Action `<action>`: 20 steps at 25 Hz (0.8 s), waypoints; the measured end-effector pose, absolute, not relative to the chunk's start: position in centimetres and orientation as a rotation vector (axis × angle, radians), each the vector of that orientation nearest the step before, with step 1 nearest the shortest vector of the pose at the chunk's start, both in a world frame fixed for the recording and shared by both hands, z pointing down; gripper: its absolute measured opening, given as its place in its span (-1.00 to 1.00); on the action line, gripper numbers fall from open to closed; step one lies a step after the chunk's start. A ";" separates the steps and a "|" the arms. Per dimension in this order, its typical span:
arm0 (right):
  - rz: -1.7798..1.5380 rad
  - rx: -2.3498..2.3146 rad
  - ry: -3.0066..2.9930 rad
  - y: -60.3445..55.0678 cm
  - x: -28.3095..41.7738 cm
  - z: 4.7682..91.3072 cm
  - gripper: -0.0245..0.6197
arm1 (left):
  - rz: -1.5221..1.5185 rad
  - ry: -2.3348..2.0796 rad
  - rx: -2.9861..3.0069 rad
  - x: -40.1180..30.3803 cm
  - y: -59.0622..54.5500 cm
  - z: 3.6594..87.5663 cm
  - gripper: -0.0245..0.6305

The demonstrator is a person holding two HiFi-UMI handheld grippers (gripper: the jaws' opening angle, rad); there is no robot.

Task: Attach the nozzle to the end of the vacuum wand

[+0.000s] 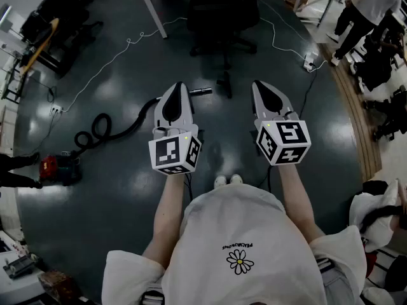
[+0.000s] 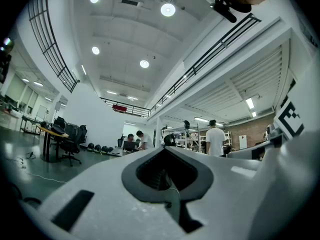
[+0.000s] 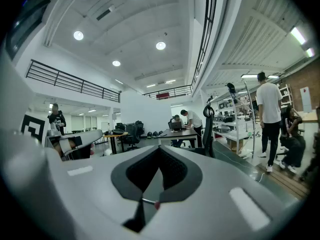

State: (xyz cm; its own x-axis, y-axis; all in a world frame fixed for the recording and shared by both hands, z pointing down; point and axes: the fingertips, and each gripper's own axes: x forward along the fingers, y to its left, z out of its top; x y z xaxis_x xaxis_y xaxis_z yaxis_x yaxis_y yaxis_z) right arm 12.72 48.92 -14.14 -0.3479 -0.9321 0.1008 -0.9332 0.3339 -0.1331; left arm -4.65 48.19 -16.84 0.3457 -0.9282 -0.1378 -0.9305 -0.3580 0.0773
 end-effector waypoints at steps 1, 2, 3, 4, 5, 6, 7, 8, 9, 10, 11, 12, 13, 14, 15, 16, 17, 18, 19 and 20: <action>0.268 1.790 -2.560 48.9 12.9 -14.0 -0.91 | 0.248 1.771 -2.566 -4.6 48.2 -16.8 -0.93; 0.273 1.789 -2.560 48.8 13.0 -13.9 -0.91 | 0.249 1.772 -2.567 -4.6 48.2 -16.8 -0.93; 0.275 1.787 -2.560 48.8 13.2 -13.8 -0.91 | 0.248 1.773 -2.567 -4.5 48.2 -16.7 -0.93; 0.273 1.784 -2.559 48.8 13.3 -13.7 -0.91 | 0.247 1.774 -2.567 -4.5 48.2 -16.7 -0.93; 0.268 1.779 -2.556 48.8 13.5 -13.6 -0.91 | 0.244 1.776 -2.567 -4.4 48.2 -16.6 -0.93; 0.262 1.774 -2.553 48.8 13.7 -13.5 -0.91 | 0.240 1.778 -2.569 -4.3 48.1 -16.5 -0.93; 0.259 1.770 -2.548 48.8 13.9 -13.3 -0.91 | 0.237 1.782 -2.570 -4.2 48.1 -16.4 -0.93; 0.259 1.764 -2.546 48.8 14.1 -13.2 -0.91 | 0.232 1.789 -2.572 -4.2 48.0 -16.2 -0.93; 0.264 1.756 -2.547 48.8 14.3 -13.0 -0.91 | 0.228 1.798 -2.573 -4.3 48.0 -15.9 -0.93; 0.271 1.742 -2.555 48.8 14.4 -12.7 -0.91 | 0.222 1.809 -2.575 -4.4 48.0 -15.6 -0.93; 0.281 1.725 -2.570 48.9 14.4 -12.5 -0.91 | 0.214 1.820 -2.577 -4.4 48.0 -15.3 -0.93; 0.295 1.706 -2.589 49.0 14.5 -12.3 -0.91 | 0.204 1.828 -2.579 -4.5 48.0 -15.0 -0.93; 0.313 1.685 -2.613 49.1 14.5 -12.0 -0.91 | 0.192 1.835 -2.580 -4.6 48.1 -14.7 -0.93; 0.335 1.661 -2.640 49.3 14.5 -11.8 -0.91 | 0.179 1.840 -2.581 -4.7 48.3 -14.4 -0.93; 0.360 1.634 -2.667 49.4 14.5 -11.5 -0.91 | 0.166 1.847 -2.582 -4.8 48.4 -14.1 -0.93; 0.383 1.607 -2.690 49.5 14.5 -11.1 -0.91 | 0.155 1.856 -2.583 -4.9 48.5 -13.7 -0.93; 0.401 1.583 -2.705 49.4 14.6 -10.7 -0.91 | 0.146 1.867 -2.584 -5.0 48.5 -13.3 -0.93; 0.408 1.567 -2.710 49.2 14.6 -10.3 -0.91 | 0.140 1.880 -2.583 -5.1 48.3 -12.9 -0.93; 0.402 1.557 -2.704 48.8 14.6 -9.9 -0.91 | 0.137 1.893 -2.584 -5.2 48.1 -12.5 -0.93; 0.386 1.550 -2.691 48.3 14.5 -9.5 -0.91 | 0.133 1.904 -2.586 -5.4 47.7 -12.1 -0.93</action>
State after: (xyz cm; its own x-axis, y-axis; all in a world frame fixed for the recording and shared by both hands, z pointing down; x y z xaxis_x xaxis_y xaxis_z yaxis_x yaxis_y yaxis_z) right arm 14.46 48.29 -9.51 -0.5096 -0.8501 0.1324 -0.8531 0.4793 -0.2060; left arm -5.40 47.69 -12.08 0.2955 -0.9550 -0.0233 -0.9490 -0.2963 0.1076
